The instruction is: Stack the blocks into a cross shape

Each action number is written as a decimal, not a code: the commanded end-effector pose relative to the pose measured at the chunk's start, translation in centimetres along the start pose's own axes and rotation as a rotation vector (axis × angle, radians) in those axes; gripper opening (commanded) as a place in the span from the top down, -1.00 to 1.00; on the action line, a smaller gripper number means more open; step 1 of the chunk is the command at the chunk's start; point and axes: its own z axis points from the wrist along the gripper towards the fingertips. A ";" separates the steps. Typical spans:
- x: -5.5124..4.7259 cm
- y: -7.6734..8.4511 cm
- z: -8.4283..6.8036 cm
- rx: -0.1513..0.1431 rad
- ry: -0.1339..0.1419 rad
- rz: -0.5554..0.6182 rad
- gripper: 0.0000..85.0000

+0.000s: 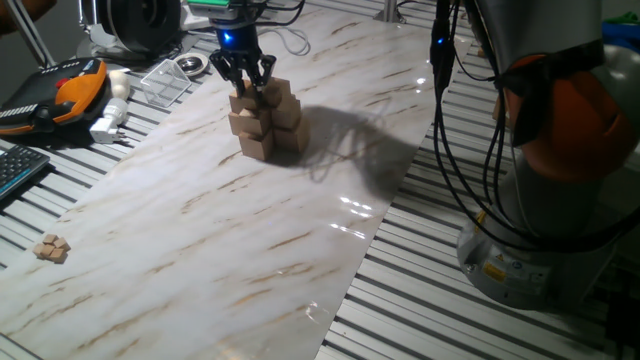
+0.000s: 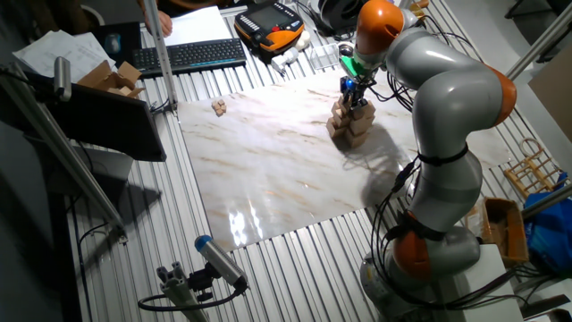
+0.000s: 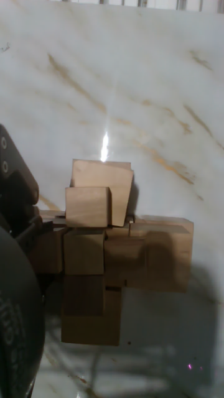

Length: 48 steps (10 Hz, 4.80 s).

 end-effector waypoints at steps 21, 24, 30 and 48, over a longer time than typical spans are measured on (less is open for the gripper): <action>0.5 0.7 0.0 0.004 -0.012 0.009 -0.20; 2.6 1.4 -1.5 0.020 -0.011 -0.010 -0.20; 12.0 2.6 -3.2 -0.013 0.058 -0.195 0.60; 15.8 1.6 -1.6 0.048 -0.019 -1.255 1.00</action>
